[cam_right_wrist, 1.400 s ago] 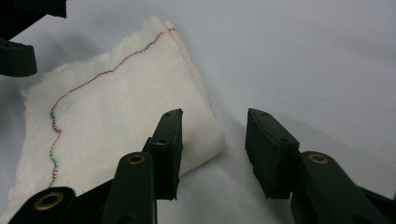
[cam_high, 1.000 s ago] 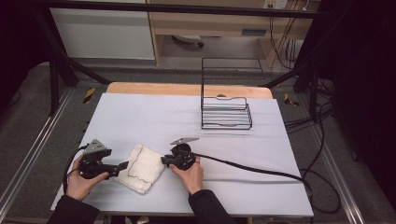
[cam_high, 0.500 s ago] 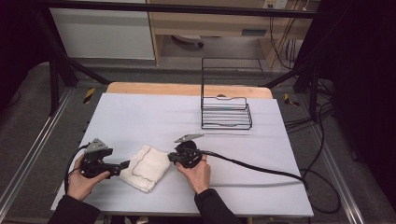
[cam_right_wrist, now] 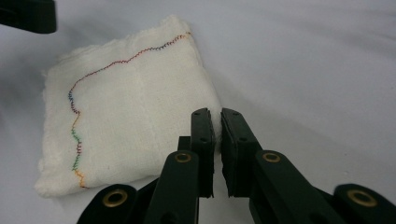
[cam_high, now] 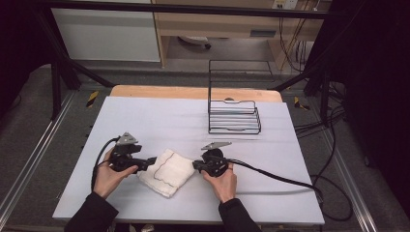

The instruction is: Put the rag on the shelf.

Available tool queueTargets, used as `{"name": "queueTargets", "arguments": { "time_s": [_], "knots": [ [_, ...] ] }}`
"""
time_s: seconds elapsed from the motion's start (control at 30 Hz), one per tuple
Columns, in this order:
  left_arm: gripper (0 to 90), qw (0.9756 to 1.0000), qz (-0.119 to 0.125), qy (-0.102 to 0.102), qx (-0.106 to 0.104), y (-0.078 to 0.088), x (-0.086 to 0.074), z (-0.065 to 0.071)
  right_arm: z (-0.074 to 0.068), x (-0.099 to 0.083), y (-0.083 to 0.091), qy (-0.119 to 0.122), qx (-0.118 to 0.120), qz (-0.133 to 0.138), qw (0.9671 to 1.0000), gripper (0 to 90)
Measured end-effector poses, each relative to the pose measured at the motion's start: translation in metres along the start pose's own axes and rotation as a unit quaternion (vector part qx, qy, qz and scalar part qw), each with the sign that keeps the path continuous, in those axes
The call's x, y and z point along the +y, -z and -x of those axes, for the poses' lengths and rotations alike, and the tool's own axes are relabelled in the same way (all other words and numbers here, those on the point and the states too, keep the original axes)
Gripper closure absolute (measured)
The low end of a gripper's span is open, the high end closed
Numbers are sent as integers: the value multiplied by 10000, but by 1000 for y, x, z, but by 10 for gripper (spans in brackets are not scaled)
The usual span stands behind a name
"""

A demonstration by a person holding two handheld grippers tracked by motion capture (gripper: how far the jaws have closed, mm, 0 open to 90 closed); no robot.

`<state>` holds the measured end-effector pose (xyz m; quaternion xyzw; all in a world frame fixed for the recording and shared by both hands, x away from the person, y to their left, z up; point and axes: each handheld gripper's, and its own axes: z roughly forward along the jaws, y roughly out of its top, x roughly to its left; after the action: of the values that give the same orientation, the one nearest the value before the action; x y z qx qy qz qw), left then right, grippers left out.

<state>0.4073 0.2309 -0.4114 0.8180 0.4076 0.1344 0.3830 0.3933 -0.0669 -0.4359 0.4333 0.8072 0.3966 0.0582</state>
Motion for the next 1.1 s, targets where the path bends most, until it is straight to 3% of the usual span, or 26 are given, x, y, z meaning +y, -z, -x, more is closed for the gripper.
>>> {"name": "queueTargets", "arguments": {
  "time_s": [0.17, 0.27, 0.4, 0.9, 0.93, 0.97, 1.0, 1.1],
  "knots": [
    [311, 9999, -149, 50, 1, -28, 11, 0, 2, -2, -7, 144, -127, 44, 9998, 834],
    [372, 9998, -121, 127, -66, -41, 12, -1, 3, -2, -10, 190, -184, 99, 9996, 834],
    [431, 9993, -262, 259, -93, -54, 9, -6, 7, 1, -13, 276, -253, 181, 9991, 837],
    [612, 9986, -285, 357, -266, -61, 7, -3, 19, 8, -26, 370, -360, 356, 9980, 827],
    [682, 9984, -293, 370, -316, -61, 7, -2, 19, 8, -25, 395, -401, 371, 9977, 779],
    [682, 9981, -306, 391, -367, -61, 7, -2, 19, 8, -25, 395, -401, 371, 9977, 779],
    [728, 9980, -316, 407, -375, -61, 7, -1, 19, 8, -23, 459, -463, 432, 9969, 711],
    [751, 9979, -335, 421, -362, -61, 8, 0, 18, 9, -20, 488, -457, 515, 9964, 630]
  ]
}}
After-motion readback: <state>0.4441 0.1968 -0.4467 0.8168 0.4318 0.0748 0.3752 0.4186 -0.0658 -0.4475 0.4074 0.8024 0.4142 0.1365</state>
